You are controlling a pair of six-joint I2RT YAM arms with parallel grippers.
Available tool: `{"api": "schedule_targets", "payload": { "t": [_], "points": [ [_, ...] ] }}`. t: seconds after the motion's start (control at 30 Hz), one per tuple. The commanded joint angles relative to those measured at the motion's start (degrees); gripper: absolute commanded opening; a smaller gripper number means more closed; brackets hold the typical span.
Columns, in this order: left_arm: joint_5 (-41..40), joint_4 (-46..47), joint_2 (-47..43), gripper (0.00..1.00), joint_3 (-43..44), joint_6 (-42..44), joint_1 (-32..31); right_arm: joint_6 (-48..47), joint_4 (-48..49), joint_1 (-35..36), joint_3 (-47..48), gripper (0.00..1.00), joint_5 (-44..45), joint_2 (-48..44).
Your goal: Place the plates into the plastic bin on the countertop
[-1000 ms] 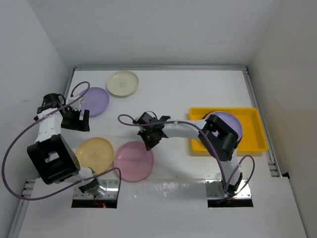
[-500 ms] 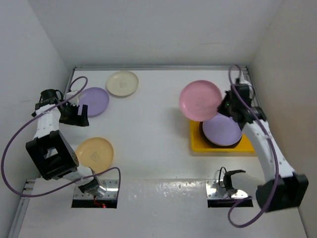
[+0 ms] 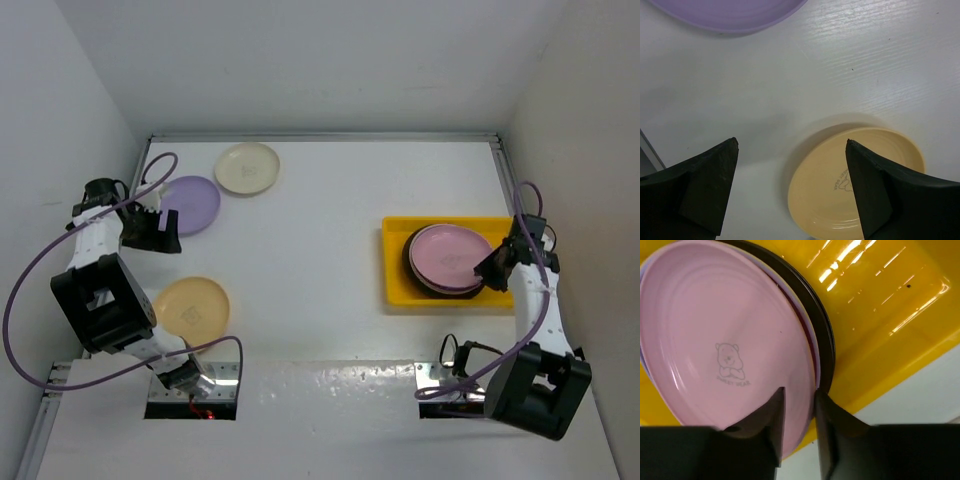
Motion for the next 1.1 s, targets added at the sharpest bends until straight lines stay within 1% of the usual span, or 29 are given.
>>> {"api": "schedule_targets", "payload": {
  "t": [0.0,0.03,0.07,0.1,0.17,0.2,0.23,0.3,0.33,0.47,0.5,0.57,0.6,0.63,0.67,0.7,0.77,0.8,0.83,0.87,0.9,0.93,0.97,1.0,1.03,1.07],
  "points": [
    [0.01,0.09,0.21,0.89,0.83,2.42,-0.37,-1.75,6.8,-0.3,0.05,0.31,-1.91,1.97],
    [0.01,0.09,0.21,0.89,0.13,3.21,-0.37,-2.28,6.81,-0.21,0.22,0.43,-1.64,2.5],
    [-0.78,0.09,0.21,0.91,0.12,4.35,-0.37,-2.55,6.28,-0.12,0.31,0.68,-0.16,4.42],
    [-1.31,-1.48,0.21,0.93,-0.66,7.93,-0.37,-3.25,5.06,-0.12,1.44,0.78,1.51,4.88],
    [-4.29,-3.77,0.74,0.94,-1.46,12.95,-0.37,-4.39,2.26,1.01,2.42,0.87,4.93,6.46],
    [-5.69,-6.13,0.74,0.94,-2.42,15.59,-0.37,-5.01,1.71,1.63,3.73,0.87,5.83,6.55],
    [-7.19,-7.02,1.26,0.96,-3.82,20.75,-0.37,-5.8,1.36,2.07,4.26,0.89,8.36,6.47],
    [-10.79,-7.65,1.26,0.96,-5.67,26.92,0.24,-7.03,0.48,4.53,6.18,0.89,9.7,5.06],
    [-11.59,-7.04,1.26,0.96,-7.33,28.17,0.25,-7.38,0.3,5.41,6.81,0.89,10.75,4.71],
    [-12.12,-6.33,2.66,0.96,-10.16,30.64,0.77,-8.97,0.22,11.3,11.89,0.89,11.11,4.0],
    [-12.12,-5.72,3.98,0.93,-10.16,30.12,0.17,-9.06,0.04,14.09,12.52,0.89,11.63,4.26],
    [-12.12,-5.71,5.39,0.89,-11.74,28.81,0.16,-8.88,-0.22,15.87,14.9,0.89,13.56,4.44],
    [-12.64,-5.02,5.92,0.85,-12.35,28.1,0.16,-8.79,-0.14,18.57,15.51,0.89,13.74,4.36],
    [-13.35,-4.14,6.62,0.78,-13.84,27.31,0.16,-8.79,-0.22,19.56,17.08,0.89,14.62,4.44],
    [-13.35,-3.43,6.63,0.73,-14.55,26.78,0.16,-8.79,-0.31,20.0,17.62,0.89,15.58,4.62],
    [-13.96,-2.73,7.15,0.59,-15.25,26.08,0.16,-8.88,-0.23,24.18,18.93,0.87,16.37,4.79],
    [-13.45,-2.72,7.15,0.4,-15.26,25.29,0.16,-8.97,0.21,27.54,19.64,0.86,17.26,5.23],
    [-11.96,-2.72,7.76,0.14,-14.65,23.98,0.16,-9.32,1.08,31.05,20.43,0.83,16.39,6.28],
    [-11.95,-2.72,7.77,0.03,-14.65,23.09,0.16,-9.84,1.09,31.08,20.61,0.83,15.95,6.29],
    [-9.77,-2.72,7.77,0.0,-12.99,21.69,0.16,-10.02,3.18,34.65,20.7,0.83,15.07,7.59],
    [-8.01,-3.51,7.77,0.0,-11.76,20.46,0.16,-10.55,4.07,38.6,20.79,0.83,14.19,8.22],
    [-5.82,-5.69,7.77,0.0,-8.7,18.71,0.16,-12.38,6.08,42.47,21.05,0.83,8.88,10.05],
    [0.03,-6.84,7.25,0.0,-7.02,17.73,0.16,-13.09,7.84,44.51,21.58,0.83,6.47,12.5],
    [3.57,-7.99,7.24,0.0,-5.26,16.85,0.16,-14.41,8.47,50.18,22.19,0.83,2.27,14.01],
    [7.18,-9.74,6.37,0.0,-3.68,15.11,0.16,-15.64,10.13,52.16,25.07,0.83,-1.34,16.81],
    [14.0,-10.36,4.88,0.0,-1.05,14.22,-1.49,-16.08,11.36,53.65,26.14,0.83,-3.55,19.88]
  ]
}}
